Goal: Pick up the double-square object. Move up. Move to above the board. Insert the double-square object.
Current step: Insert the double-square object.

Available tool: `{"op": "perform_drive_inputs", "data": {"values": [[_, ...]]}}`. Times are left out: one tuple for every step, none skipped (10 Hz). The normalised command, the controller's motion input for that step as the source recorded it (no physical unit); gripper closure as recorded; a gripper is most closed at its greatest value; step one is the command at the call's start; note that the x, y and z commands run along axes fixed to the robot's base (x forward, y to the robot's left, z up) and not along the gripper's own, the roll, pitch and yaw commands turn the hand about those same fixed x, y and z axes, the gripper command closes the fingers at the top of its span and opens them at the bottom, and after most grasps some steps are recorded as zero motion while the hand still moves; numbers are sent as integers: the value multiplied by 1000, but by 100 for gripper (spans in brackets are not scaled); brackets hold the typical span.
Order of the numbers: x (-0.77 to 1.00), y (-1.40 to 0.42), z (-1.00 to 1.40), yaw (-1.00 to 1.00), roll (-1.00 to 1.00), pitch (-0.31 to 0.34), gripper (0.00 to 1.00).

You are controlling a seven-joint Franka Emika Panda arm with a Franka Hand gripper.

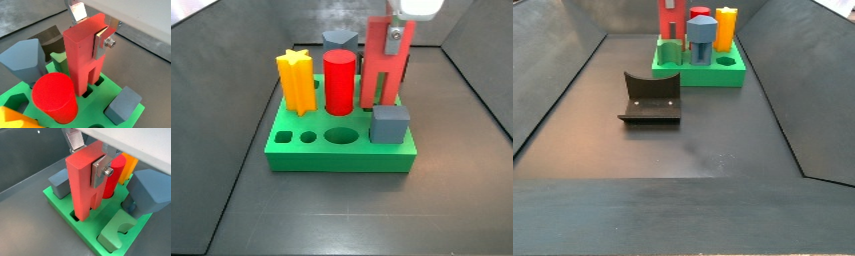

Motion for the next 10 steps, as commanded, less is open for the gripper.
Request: {"op": "perform_drive_inputs", "data": {"values": [[-206, 0, -137, 0, 0, -59, 100], [-86, 0, -186, 0, 0, -89, 100], [0, 0, -277, 0, -26, -109, 100], [0, 0, -271, 0, 0, -84, 100], [0, 0, -254, 0, -1, -93, 100], [0, 0, -269, 0, -26, -107, 100], [217, 0, -320, -94, -60, -104, 100], [377, 0, -263, -291, -53, -70, 100], [431, 0, -286, -246, -53, -59, 100], [111, 0, -303, -37, -11, -54, 100]]}}
